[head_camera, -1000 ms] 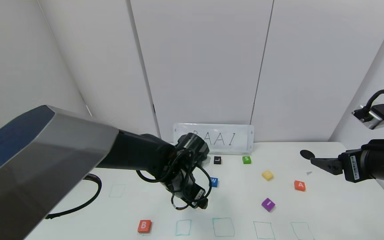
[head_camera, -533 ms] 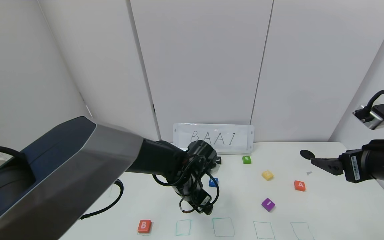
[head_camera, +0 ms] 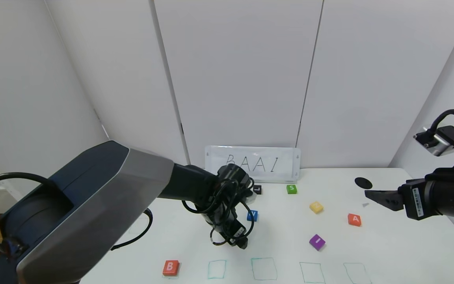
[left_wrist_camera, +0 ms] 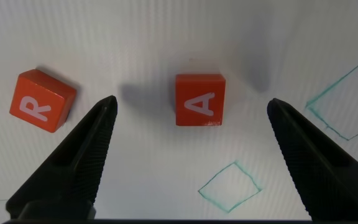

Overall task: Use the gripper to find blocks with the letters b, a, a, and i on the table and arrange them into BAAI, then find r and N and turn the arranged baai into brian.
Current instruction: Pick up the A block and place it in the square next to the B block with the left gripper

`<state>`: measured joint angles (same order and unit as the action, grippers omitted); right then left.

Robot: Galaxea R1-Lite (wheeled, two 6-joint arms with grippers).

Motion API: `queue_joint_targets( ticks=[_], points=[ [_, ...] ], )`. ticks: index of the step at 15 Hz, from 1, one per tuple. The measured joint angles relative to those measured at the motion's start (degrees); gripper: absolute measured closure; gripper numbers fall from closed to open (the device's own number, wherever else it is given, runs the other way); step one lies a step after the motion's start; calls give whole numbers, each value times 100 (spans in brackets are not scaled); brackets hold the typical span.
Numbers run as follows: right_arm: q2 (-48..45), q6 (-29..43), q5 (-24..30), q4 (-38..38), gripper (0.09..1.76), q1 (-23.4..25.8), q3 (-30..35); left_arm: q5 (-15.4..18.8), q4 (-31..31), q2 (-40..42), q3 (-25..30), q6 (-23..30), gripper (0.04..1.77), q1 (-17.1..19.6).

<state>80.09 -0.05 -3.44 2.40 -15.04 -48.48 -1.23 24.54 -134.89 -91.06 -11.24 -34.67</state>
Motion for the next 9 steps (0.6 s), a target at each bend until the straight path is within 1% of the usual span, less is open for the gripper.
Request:
queue_joint_targets(
  ticks=[4, 8, 9],
  points=[
    [-2, 0, 2, -9, 14, -6, 2, 22, 12, -69, -94, -187, 9, 28],
    [-9, -2, 0, -11, 14, -6, 0, 37, 23, -72, -48, -356, 9, 30],
    [-9, -2, 0, -11, 14, -6, 0, 91, 28, -72, -30, -382, 9, 30]
  ],
)
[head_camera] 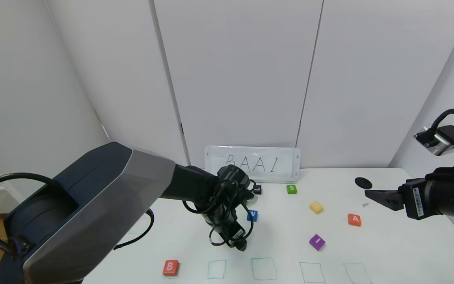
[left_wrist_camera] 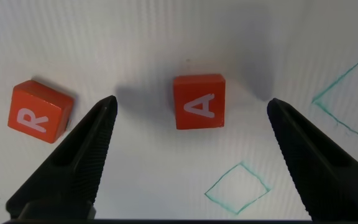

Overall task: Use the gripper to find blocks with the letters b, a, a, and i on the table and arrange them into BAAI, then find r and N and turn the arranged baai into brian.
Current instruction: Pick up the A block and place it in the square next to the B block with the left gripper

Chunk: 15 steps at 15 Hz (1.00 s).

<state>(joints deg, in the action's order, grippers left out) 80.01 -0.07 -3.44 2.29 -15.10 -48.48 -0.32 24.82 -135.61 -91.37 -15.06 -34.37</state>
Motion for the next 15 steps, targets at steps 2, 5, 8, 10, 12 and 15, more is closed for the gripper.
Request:
queue_joint_targets(
  ticks=[2, 5, 8, 10, 12, 15],
  points=[
    [0, 2, 0, 0, 14, 0, 2, 83, 5, 2, 16, -13, 33, 2],
    [-7, 0, 0, 0, 14, 0, 4, 100, 2, 0, 11, 0, 78, -6],
    [-16, 0, 0, 5, 14, -5, 4, 102, -2, -4, 0, 4, 115, -17],
    [-33, 0, 0, 9, 14, -7, 6, 100, -5, -11, -9, 4, 132, -24],
    [-49, -2, 0, 6, 14, -9, 6, 102, -5, -13, -9, -5, 132, -24],
    [-62, 0, 0, 9, 14, -9, 6, 100, -6, -20, -4, -2, 132, -35]
  ],
)
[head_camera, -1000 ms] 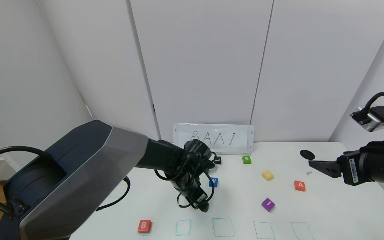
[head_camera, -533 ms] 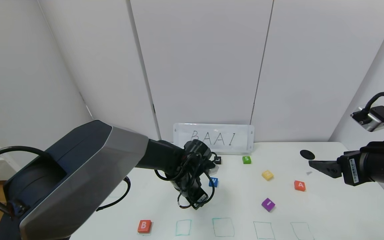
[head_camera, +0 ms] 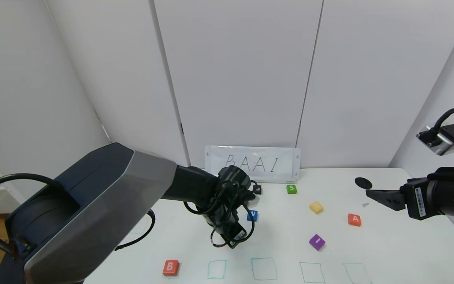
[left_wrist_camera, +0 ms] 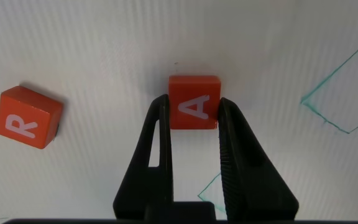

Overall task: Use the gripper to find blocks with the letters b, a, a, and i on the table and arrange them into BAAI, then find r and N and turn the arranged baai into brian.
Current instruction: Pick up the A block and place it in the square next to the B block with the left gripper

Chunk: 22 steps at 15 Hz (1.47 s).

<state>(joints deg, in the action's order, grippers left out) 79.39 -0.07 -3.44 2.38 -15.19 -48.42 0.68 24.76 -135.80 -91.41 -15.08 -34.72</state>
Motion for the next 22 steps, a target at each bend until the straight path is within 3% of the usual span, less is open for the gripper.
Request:
queue_joint_targets(
  ticks=[6, 9, 12, 17, 22],
  points=[
    [0, 0, 0, 7, 14, 0, 0, 0, 112, 182, 23, -200, 132, 16],
    [-17, 0, 0, 9, 14, -18, 9, 183, 586, 479, 177, -752, 132, 93],
    [-30, 0, 0, 9, 14, -33, 22, 277, 617, 816, 635, -1506, 132, 219],
    [-37, 0, 0, 7, 14, -99, 57, 574, 52, 1220, 1635, -2939, 132, 488],
    [-45, 0, 0, 7, 14, -115, 60, 961, -207, 1265, 2008, -3657, 132, 532]
  ],
)
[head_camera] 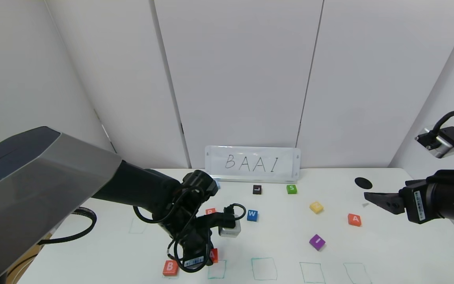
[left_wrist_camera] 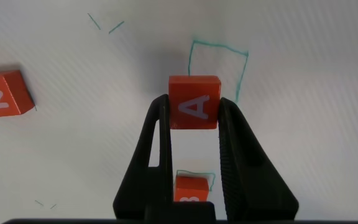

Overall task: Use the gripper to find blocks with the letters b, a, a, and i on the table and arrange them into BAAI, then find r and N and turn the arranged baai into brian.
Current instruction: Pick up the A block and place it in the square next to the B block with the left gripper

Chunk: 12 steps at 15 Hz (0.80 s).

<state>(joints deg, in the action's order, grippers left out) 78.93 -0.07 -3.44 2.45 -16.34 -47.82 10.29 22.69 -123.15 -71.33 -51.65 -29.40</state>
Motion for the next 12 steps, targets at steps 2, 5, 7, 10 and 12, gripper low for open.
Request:
queue_joint_targets(
  ticks=[2, 5, 7, 10, 12],
  points=[
    [0, 0, 0, 0, 14, 0, 1, 33, 0, -6, 22, -95, 132, -13],
    [-2, 0, 0, 1, 14, -6, 4, 33, -2, -41, 33, -98, 132, -46],
    [0, 0, 0, 0, 14, -26, 12, 35, -50, -66, 66, -79, 132, -94],
    [0, 0, 0, 0, 14, -41, 23, 29, -244, -108, 171, -60, 132, -174],
    [-2, 0, -1, 1, 14, -45, 28, -4, -427, -151, 262, -62, 132, -201]
  ],
)
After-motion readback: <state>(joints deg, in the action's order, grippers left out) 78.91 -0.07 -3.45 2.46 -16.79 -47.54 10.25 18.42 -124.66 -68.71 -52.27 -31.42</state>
